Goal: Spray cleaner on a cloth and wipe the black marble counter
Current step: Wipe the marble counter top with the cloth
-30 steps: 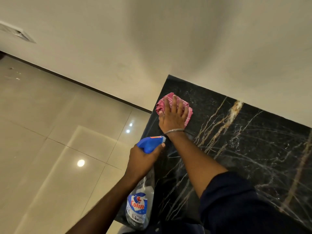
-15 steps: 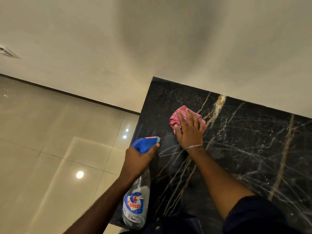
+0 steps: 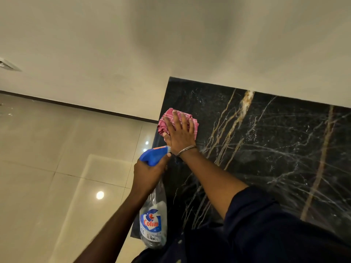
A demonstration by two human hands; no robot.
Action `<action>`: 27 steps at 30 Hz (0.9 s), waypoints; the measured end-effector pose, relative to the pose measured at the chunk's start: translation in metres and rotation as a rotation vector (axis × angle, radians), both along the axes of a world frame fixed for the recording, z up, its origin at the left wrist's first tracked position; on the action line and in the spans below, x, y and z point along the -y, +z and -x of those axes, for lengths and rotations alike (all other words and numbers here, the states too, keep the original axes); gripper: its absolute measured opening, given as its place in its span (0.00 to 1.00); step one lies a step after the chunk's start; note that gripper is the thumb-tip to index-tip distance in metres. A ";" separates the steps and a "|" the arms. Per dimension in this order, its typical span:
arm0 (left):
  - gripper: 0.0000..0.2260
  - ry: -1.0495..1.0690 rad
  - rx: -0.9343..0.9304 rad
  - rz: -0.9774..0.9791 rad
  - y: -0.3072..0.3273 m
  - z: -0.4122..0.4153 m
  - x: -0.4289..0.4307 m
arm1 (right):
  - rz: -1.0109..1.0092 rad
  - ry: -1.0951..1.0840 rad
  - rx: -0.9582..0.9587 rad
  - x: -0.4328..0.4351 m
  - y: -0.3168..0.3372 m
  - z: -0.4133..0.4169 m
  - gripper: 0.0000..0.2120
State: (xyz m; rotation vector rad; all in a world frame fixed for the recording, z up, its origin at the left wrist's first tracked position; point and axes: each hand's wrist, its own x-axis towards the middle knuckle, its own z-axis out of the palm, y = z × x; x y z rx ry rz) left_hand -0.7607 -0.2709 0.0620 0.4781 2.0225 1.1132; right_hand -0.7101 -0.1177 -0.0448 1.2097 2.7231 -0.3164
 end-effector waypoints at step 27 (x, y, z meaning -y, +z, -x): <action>0.14 0.003 -0.080 0.021 0.005 0.000 0.023 | 0.033 0.116 0.048 0.024 0.002 0.008 0.34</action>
